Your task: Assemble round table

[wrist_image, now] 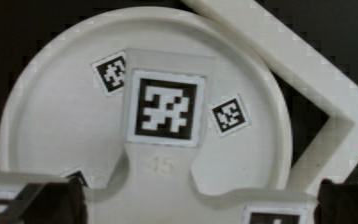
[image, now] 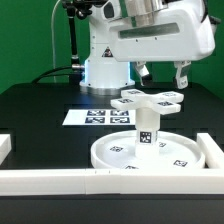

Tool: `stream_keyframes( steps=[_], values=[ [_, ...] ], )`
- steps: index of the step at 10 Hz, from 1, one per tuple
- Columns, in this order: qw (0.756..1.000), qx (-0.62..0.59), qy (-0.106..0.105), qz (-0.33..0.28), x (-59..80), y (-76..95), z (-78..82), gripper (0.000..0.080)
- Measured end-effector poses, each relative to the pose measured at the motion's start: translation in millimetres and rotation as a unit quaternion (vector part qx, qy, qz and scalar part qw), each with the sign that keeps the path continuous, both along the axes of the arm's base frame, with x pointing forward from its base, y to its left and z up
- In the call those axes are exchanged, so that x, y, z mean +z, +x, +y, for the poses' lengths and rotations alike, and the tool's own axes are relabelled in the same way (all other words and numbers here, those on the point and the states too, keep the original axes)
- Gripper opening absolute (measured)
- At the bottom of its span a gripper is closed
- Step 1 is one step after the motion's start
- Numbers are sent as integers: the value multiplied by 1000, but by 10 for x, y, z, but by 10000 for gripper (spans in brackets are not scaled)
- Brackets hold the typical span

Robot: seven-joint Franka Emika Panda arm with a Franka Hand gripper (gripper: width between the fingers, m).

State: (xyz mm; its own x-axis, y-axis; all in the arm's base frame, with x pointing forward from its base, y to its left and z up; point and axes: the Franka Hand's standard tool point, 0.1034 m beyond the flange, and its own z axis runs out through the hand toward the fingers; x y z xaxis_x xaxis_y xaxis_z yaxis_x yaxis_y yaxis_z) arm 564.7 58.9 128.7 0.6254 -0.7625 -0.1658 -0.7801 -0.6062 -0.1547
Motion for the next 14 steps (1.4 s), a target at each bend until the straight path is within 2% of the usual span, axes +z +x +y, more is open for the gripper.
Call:
stream_keyframes(
  steps=[3,5,7,8,9,11,12,13,14],
  values=[
    [993,115,-2,-27,-2,0,-5,649],
    [978,204,-8,-48,10,6,4,649],
    [932,354,-30,-68,9,-8,60,649],
    [923,378,-32,-71,10,-12,81,649],
    [898,432,-32,-80,8,-14,69,649],
    [878,470,-32,-88,2,-13,58,649],
    [857,506,-32,-95,1,-13,49,649],
    [822,559,-34,-105,-5,-10,24,649],
    [773,623,-40,-116,-20,-8,-24,649]
  ],
)
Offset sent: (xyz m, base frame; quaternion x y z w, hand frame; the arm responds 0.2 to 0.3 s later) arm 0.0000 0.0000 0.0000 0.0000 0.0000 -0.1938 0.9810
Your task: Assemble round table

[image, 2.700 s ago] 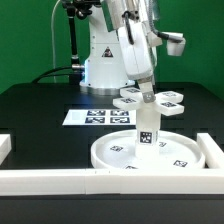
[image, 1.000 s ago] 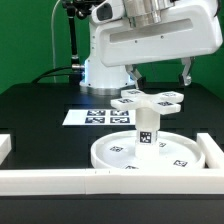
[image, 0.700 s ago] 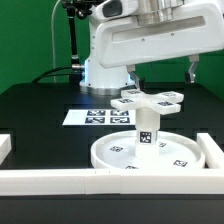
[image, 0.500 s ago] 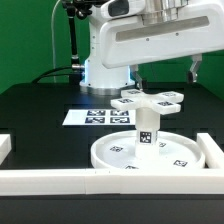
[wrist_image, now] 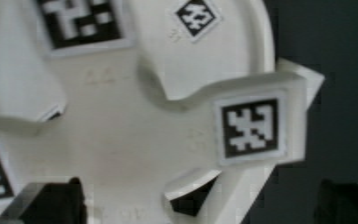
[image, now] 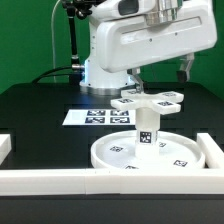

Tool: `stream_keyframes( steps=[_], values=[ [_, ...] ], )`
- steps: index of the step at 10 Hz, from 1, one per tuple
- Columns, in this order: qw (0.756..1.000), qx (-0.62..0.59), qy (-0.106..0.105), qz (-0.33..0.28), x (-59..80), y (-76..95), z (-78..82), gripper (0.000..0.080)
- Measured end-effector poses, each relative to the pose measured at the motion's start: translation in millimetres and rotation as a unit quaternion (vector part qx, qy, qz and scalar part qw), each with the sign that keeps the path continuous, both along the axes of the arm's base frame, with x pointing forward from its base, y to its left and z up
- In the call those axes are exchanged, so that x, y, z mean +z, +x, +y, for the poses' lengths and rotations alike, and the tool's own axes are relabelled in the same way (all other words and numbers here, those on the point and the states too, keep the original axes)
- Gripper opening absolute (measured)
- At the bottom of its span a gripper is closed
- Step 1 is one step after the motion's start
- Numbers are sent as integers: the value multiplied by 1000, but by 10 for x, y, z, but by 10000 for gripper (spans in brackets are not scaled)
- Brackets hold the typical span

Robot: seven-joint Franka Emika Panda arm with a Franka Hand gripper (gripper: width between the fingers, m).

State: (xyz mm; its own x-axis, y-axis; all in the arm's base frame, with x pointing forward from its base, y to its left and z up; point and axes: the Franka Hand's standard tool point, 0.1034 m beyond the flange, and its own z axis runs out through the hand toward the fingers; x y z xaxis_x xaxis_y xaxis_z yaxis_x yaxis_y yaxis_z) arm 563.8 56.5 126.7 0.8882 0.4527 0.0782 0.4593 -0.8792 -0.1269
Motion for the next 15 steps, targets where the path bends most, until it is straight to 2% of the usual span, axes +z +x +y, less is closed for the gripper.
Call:
stream_keyframes(
  steps=[3,6,8,10,15],
  values=[
    [986,163,-21,-18,-29,-5,-61,649],
    [951,304,-37,-30,-60,-5,-135,649],
    [933,356,-40,-34,-77,-6,-200,649],
    [923,381,-43,-32,-123,-7,-227,649],
    [926,375,-45,-24,-231,13,-197,649]
  ],
)
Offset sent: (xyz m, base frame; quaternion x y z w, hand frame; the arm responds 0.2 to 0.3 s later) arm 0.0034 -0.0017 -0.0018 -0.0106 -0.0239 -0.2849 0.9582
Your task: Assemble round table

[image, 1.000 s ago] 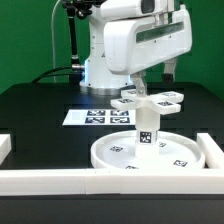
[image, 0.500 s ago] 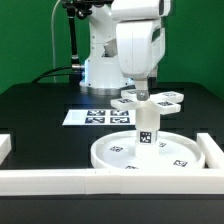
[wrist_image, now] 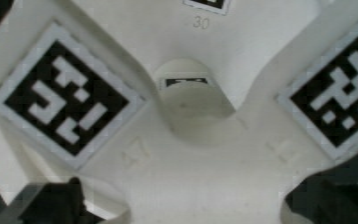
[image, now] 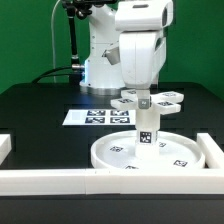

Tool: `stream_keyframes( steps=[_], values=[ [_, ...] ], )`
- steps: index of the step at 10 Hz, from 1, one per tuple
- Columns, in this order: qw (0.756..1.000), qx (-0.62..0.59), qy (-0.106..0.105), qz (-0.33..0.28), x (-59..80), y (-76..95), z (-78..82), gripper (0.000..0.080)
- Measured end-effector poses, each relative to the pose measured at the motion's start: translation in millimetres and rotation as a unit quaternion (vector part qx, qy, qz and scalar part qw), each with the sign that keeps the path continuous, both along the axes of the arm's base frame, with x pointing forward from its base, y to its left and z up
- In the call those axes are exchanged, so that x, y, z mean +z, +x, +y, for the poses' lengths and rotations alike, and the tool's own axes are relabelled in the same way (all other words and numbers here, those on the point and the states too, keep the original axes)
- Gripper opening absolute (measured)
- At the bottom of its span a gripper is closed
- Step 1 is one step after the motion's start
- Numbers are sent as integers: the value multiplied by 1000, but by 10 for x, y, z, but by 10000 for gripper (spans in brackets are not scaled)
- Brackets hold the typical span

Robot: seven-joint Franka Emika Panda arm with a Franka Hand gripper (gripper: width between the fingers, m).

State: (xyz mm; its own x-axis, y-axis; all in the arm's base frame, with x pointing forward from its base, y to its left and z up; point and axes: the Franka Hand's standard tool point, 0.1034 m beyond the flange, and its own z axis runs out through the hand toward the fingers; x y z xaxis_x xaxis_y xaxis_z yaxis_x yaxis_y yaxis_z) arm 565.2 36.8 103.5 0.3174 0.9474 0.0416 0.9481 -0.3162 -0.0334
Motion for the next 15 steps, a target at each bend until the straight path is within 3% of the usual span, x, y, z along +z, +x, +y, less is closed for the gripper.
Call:
stream_keyframes(
  steps=[3,4,8,9,13,15],
  values=[
    [1000,-2,0,2,-24,-10,-22,621],
    [1000,-2,0,2,-25,-10,-24,451],
    [1000,-14,0,3,-25,-10,-32,446],
    [996,-93,3,8,-27,-14,-39,446],
    [943,-332,6,25,-37,-30,-38,448],
    [919,-393,5,28,-37,-31,-34,448]
  ],
)
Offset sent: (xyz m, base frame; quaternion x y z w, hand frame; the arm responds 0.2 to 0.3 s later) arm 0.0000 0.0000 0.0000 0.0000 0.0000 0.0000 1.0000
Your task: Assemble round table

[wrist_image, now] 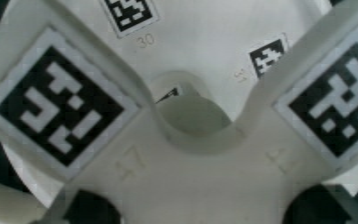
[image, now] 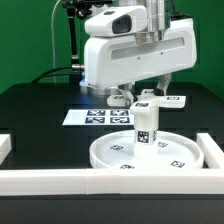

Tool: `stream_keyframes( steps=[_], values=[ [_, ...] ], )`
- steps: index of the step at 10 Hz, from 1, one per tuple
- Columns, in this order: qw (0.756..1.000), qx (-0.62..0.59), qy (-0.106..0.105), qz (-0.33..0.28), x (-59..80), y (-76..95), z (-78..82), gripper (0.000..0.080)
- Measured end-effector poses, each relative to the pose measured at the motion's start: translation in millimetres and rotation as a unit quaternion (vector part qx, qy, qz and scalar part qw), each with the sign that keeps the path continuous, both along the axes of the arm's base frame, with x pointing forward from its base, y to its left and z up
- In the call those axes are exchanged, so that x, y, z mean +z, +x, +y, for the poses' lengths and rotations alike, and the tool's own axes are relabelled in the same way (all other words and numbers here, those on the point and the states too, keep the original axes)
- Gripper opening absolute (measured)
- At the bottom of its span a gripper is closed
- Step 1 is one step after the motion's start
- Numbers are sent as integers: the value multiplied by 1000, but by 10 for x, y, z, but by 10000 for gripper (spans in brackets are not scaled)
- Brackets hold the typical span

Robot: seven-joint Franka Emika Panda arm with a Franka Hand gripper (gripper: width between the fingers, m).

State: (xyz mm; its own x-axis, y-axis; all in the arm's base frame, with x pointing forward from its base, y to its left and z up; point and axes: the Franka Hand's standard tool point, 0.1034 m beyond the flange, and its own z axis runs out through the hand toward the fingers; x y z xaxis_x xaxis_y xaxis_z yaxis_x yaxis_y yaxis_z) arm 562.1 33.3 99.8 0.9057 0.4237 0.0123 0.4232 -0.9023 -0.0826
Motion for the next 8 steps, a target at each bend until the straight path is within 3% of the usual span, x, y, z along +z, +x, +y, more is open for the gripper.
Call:
stream_keyframes(
  steps=[5,8],
  values=[
    [986,-168,-2,14,-2,-1,10,448],
    [940,-339,21,21,-6,23,7,448]
  ],
)
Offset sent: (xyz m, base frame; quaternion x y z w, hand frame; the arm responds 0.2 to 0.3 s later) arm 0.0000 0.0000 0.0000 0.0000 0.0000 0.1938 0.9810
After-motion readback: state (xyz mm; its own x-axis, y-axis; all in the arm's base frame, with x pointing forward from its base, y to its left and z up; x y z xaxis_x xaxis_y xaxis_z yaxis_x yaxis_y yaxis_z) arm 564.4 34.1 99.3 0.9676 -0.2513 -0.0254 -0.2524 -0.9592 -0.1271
